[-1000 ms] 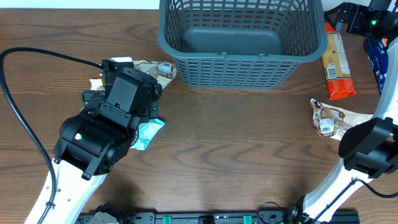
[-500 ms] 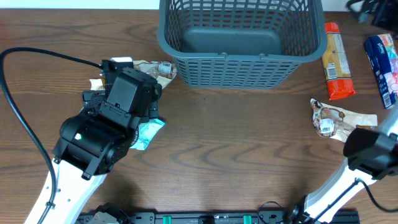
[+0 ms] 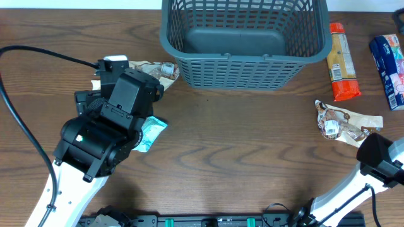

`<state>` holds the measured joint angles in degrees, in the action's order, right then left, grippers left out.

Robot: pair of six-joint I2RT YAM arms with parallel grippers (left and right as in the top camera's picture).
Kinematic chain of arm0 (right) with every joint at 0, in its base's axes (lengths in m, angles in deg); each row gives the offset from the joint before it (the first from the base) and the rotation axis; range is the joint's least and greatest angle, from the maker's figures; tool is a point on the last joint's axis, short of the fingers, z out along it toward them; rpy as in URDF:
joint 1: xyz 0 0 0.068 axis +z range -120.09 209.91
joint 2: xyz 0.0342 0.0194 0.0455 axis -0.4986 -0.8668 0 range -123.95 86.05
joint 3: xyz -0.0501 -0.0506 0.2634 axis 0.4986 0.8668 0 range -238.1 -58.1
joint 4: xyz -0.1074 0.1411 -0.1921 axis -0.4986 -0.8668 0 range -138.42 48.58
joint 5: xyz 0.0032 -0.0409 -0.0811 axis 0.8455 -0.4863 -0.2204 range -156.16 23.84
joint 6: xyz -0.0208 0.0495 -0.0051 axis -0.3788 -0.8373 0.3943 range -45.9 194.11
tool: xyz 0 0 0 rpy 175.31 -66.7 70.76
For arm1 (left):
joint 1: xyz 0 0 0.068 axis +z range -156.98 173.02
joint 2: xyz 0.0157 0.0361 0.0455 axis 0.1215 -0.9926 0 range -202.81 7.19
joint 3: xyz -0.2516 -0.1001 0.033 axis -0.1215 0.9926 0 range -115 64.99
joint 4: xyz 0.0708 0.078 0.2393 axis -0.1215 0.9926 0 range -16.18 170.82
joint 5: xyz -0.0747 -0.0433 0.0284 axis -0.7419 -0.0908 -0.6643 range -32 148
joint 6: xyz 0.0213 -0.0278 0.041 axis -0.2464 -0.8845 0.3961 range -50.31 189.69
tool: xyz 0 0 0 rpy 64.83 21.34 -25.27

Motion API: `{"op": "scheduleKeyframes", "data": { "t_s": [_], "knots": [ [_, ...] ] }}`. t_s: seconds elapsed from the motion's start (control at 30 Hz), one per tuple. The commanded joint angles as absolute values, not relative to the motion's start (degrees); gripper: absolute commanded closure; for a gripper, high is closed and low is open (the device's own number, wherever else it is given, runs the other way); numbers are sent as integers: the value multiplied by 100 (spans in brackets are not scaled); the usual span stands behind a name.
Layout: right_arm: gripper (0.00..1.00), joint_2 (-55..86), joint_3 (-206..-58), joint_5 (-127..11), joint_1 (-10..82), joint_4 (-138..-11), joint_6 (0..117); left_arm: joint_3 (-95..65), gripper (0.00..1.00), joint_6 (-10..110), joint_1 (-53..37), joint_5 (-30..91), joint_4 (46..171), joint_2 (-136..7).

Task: Pack container
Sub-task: 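Lower right gripper onto the right crumpled wrapper and grasp it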

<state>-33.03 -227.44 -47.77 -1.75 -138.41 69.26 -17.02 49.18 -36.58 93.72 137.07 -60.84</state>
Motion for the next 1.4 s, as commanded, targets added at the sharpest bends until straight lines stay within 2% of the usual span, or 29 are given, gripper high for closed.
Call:
{"op": "scheduleKeyframes", "data": {
  "t_s": [0.0,0.13,0.3,0.37,0.5,0.73,0.9,1.03,1.17,1.23,1.37],
  "knots": [
    [1,-3150,-22646,-5139,-339,-13874,6303,-1812,1,4975,-3518,9925,13744,-6084],
    [1,-2993,-22637,-4993,-394,-13874,6089,-1812,1,4975,-3250,9923,13741,-6084],
    [1,-2681,-22621,-4519,-379,-13874,6717,-1812,1,4973,-2758,9919,13741,-6084],
    [1,-2477,-22523,-4991,-376,-13874,6695,-1812,1,4973,-2557,9917,13741,-6084],
    [1,-2176,-22117,-6582,-385,-13874,5932,-1812,1,4973,-2334,9917,13739,-6084],
    [1,-1948,-20853,-7415,-403,-13874,5093,-1812,1,4973,-2290,9919,13741,-6086],
    [1,-1948,-19828,-7039,-400,-13872,5044,-1812,1,4970,-2290,9917,13746,-6086],
    [1,-1948,-19094,-6060,-394,-13872,5576,-1812,2,4973,-2290,9897,13748,-6086],
    [1,-1951,-18571,-5518,-390,-13791,5628,-1812,1,4970,-2290,9897,13744,-6086],
    [1,-1951,-18359,-5657,-390,-13767,5213,-1812,1,4973,-2290,9897,13744,-6086],
    [1,-1948,-17983,-6608,-392,-13872,3447,-1812,2,4973,-2290,9897,13746,-6086]
  ]
}}
